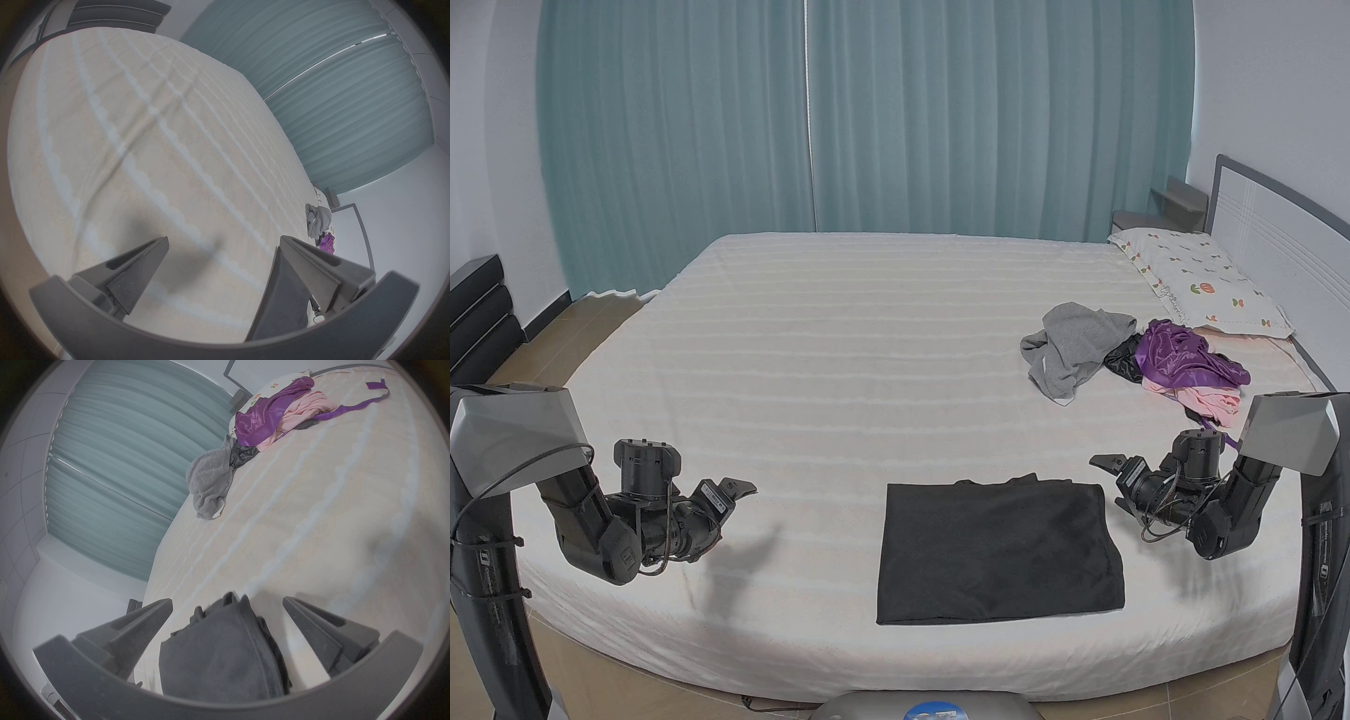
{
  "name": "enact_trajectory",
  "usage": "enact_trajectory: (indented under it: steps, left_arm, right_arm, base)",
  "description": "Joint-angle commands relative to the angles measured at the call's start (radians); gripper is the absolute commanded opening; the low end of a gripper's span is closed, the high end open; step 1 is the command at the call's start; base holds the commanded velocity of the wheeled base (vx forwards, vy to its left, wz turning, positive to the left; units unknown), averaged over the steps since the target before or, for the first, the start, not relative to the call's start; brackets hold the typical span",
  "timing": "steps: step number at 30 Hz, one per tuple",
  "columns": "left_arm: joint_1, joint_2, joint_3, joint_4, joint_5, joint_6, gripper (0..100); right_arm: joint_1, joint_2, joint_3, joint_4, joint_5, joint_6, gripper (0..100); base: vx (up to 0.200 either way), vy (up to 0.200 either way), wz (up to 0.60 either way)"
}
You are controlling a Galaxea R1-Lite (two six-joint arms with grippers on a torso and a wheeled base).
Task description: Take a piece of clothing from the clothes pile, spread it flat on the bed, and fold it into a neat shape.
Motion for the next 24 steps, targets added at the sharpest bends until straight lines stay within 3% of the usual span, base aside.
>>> enact_trajectory:
  steps: [1,14,24]
  left_arm:
    - [0.002,-0.001,-0.001,0.001,0.0,0.0,100]
    - [0.002,-0.001,-0.003,-0.002,-0.001,-0.005,100]
    - [0.002,-0.001,-0.003,-0.002,-0.001,-0.005,100]
  right_arm:
    - [0.001,-0.001,0.0,0.0,0.0,-0.001,100]
    - [0.001,0.001,-0.002,0.0,0.0,-0.001,100]
    - [0.003,0.001,-0.002,0.0,0.0,-0.001,100]
  base:
    - [0.0,0.0,0.0]
    - [0.0,0.0,0.0]
    - [0.0,-0.2,0.0]
